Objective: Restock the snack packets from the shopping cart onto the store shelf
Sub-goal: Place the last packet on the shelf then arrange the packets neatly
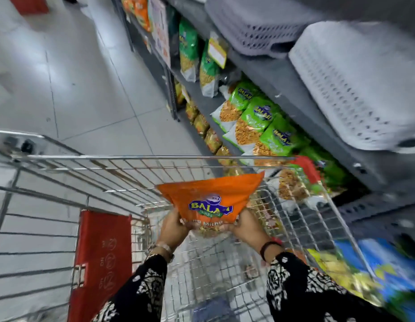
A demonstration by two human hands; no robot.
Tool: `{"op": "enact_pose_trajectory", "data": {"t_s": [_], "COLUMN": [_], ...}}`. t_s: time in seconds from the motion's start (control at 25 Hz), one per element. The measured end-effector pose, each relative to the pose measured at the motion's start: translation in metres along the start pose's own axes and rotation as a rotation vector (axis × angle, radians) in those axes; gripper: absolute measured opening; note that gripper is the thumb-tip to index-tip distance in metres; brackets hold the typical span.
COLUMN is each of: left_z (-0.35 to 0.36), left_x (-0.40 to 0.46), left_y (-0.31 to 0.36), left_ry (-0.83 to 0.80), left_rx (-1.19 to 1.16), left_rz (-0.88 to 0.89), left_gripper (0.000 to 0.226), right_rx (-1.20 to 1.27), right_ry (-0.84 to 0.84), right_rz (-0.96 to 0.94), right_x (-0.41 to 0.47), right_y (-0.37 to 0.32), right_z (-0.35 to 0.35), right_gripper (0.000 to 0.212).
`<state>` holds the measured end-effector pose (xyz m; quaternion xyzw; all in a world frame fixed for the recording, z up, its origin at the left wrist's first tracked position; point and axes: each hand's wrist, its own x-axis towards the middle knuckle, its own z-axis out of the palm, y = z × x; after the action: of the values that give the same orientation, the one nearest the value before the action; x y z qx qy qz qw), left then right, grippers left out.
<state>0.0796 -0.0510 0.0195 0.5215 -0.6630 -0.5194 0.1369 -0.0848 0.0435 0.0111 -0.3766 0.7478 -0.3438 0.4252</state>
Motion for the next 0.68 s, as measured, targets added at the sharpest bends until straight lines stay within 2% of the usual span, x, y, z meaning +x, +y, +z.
{"op": "enact_pose_trajectory", "data": {"t_s": [0.2, 0.36, 0.56, 0.68], "left_z": [0.037, 0.093, 0.201, 0.266], "left_x": [-0.056, -0.128, -0.235, -0.298], "left_y": [0.108, 0.19, 0.273, 0.303], "left_ry": [-0.21, -0.39, -0.663, -0.874], "left_rx": [-0.087, -0.166, -0.185, -0.181], "left_rz": [0.308, 0.517, 0.78, 0.874], "left_gripper": [0.06, 0.047, 0.03, 0.037], "right_rx": [0.023, -0.047, -0.011, -0.059], "right_ry": [0.322, 0.679, 1.057, 1.274], "right_rz": [-0.114, -0.168, -0.1, 0.018], "right_x": [-0.111, -0.235, -0.4, -0.482], "right_y": [-0.02, -0.026, -0.005, 0.018], "right_z": [-0.097, -0.169, -0.231, -0.249], "right_gripper": [0.053, 0.051, 0.039, 0.04]}}
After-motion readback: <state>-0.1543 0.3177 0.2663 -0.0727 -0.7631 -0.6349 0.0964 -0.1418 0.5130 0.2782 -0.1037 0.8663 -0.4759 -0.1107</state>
